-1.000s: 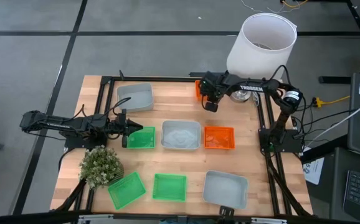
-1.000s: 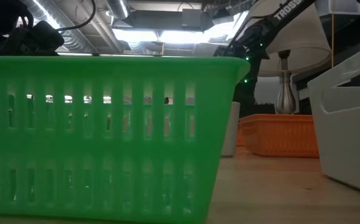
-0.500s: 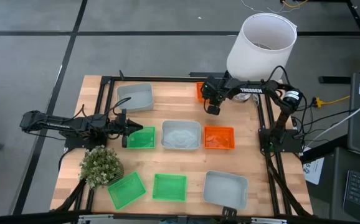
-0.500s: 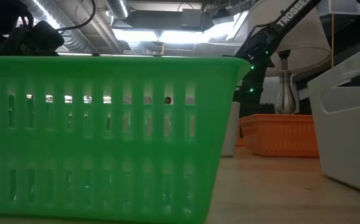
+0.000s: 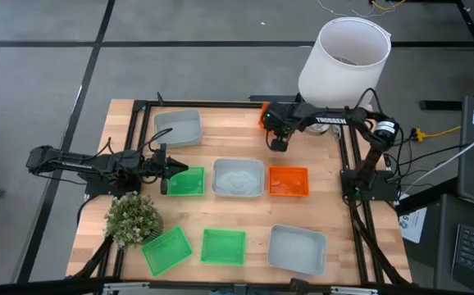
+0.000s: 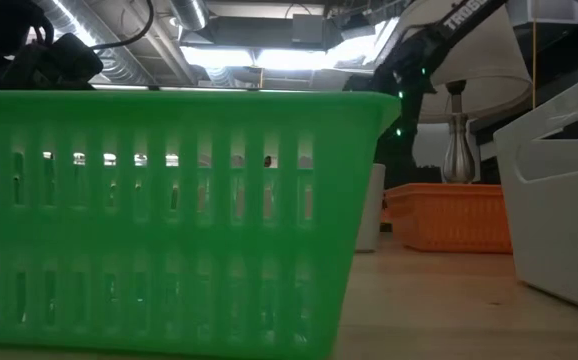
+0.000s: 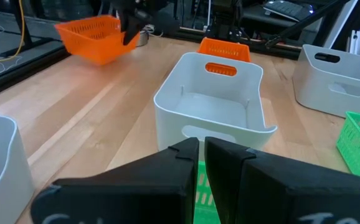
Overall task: Stack baskets by color
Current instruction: Stack the top orange bin on top of the bottom orange bin
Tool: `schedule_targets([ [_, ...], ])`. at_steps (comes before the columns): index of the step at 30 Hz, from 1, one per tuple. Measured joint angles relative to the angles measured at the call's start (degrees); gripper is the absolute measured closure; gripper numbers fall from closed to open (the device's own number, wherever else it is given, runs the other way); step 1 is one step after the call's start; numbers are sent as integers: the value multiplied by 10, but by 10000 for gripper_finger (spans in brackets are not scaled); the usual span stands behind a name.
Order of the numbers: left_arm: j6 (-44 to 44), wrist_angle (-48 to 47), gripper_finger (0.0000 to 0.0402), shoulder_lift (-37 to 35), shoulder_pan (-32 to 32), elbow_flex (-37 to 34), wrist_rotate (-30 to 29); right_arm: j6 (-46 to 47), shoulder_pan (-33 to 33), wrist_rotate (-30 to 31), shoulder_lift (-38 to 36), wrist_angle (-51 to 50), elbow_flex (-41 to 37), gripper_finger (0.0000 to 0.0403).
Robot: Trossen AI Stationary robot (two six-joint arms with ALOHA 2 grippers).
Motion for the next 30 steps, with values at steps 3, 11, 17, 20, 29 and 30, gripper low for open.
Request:
schedule_targets([
  [3, 0, 0, 380, 0, 0, 0, 0, 4, 29, 5, -22, -25, 26, 401],
  [11, 0, 0, 380, 0, 0, 0, 0, 119, 157, -31, -144, -162, 63, 401],
  [17, -1, 0, 380, 0, 0, 0, 0, 288, 312, -14, -228, -249, 60, 402],
  [20, -2, 0, 380, 0, 0, 0, 0, 364, 392, 21, -239, -267, 60, 402],
  [29, -4, 0, 380, 0, 0, 0, 0, 454, 506, 75, -228, -260, -20, 403],
  [30, -4, 0, 380, 0, 0, 0, 0, 461, 506, 75, -228, -258, -33, 403],
])
